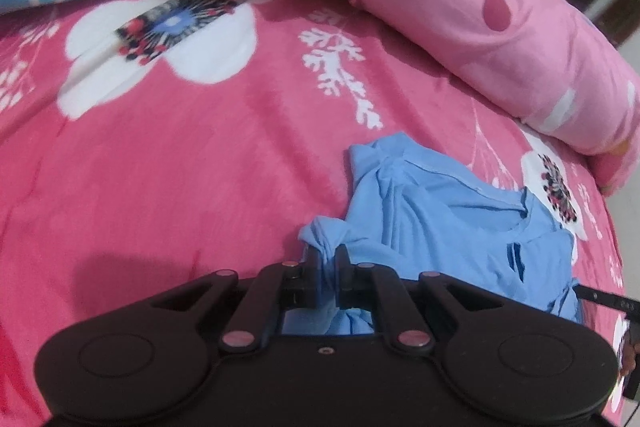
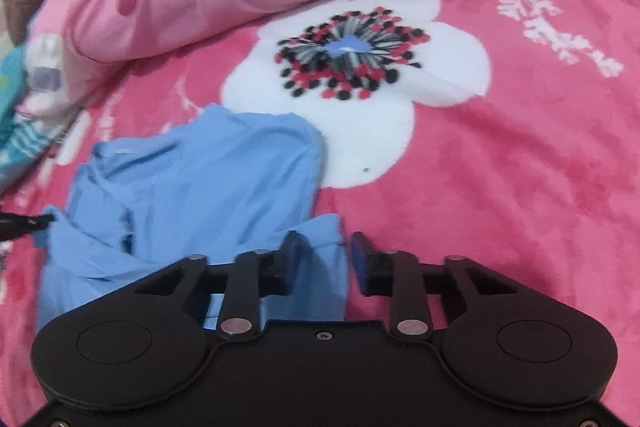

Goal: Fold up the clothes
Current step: 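Lay the folded end down on the shirt and open both grippers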

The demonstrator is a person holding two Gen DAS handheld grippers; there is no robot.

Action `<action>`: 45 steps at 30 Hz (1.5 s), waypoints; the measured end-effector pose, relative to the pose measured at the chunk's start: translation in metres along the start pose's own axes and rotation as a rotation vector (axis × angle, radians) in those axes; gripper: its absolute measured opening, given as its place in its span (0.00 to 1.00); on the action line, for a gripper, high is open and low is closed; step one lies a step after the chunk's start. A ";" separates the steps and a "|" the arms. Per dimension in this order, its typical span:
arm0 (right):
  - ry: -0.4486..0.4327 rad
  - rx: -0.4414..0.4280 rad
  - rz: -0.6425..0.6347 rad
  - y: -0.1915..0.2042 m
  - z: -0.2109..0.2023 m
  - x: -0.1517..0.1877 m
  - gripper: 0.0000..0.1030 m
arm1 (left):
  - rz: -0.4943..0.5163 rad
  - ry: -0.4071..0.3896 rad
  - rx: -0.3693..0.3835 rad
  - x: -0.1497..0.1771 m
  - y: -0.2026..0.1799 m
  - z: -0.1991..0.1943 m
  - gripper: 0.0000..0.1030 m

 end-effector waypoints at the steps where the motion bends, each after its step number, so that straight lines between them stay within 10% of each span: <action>1: 0.003 -0.030 -0.009 0.001 0.000 0.000 0.09 | -0.005 -0.007 -0.017 0.001 -0.001 -0.002 0.05; 15: -0.076 -0.315 0.050 -0.024 -0.039 -0.006 0.03 | -0.186 -0.201 -0.119 0.008 -0.034 -0.048 0.05; 45: -0.141 -0.297 0.091 -0.032 -0.006 -0.067 0.03 | -0.238 -0.211 -0.100 -0.050 -0.019 -0.001 0.05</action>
Point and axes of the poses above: each gripper's, at about its wrist camera, not at the fingertips, and z roughly the way its jaws point, y to its left, x to its underside, the point moved 5 cm from there along z, roughly the way its jaws point, and after that the axes turned 11 degrees about x, right-handed, at the moved point
